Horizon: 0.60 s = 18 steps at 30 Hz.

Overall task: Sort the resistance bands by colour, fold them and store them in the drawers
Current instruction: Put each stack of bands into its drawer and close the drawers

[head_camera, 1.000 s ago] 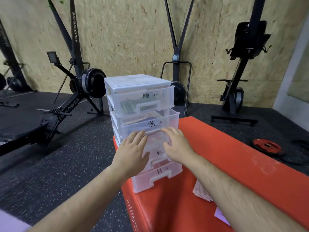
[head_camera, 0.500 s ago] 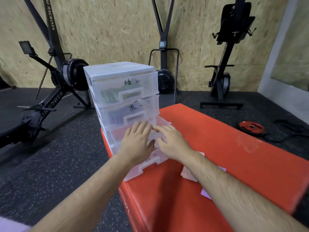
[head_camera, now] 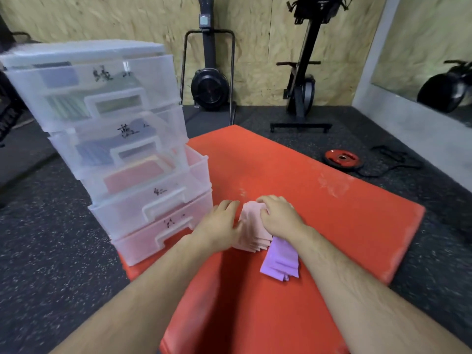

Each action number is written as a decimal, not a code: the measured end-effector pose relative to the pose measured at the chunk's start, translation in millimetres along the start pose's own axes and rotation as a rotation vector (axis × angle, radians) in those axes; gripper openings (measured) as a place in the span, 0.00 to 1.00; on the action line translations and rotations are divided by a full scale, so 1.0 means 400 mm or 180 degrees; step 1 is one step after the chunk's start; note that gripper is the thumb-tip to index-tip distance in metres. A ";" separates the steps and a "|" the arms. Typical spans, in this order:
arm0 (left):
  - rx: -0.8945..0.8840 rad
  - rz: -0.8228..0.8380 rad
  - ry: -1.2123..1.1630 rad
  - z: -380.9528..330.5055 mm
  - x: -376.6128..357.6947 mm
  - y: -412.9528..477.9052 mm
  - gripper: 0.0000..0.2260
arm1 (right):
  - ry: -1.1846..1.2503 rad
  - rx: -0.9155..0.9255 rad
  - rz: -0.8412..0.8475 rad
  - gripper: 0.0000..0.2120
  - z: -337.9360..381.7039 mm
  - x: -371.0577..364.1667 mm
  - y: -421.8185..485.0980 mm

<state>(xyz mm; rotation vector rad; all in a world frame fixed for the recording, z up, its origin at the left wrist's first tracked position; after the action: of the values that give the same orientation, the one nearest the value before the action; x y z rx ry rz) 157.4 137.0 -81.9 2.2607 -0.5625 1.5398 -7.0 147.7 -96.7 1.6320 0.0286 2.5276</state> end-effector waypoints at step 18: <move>0.0458 0.0131 -0.1988 0.010 -0.059 0.015 0.43 | 0.1089 -0.0019 0.0325 0.06 0.075 0.055 0.041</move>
<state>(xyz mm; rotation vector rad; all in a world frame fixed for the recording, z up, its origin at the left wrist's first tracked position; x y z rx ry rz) 149.8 132.6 -104.9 2.8601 -0.6733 0.8844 9.5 132.6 -62.8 1.2086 -0.0289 2.8503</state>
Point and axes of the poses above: each hand's wrist, its own y-axis towards the middle knuckle, its own x-axis out of the back of the hand, z = x × y, the point moved 7 cm from there along y, towards the middle knuckle, and after that the axes turned 2 degrees about x, right-handed, at the moved point
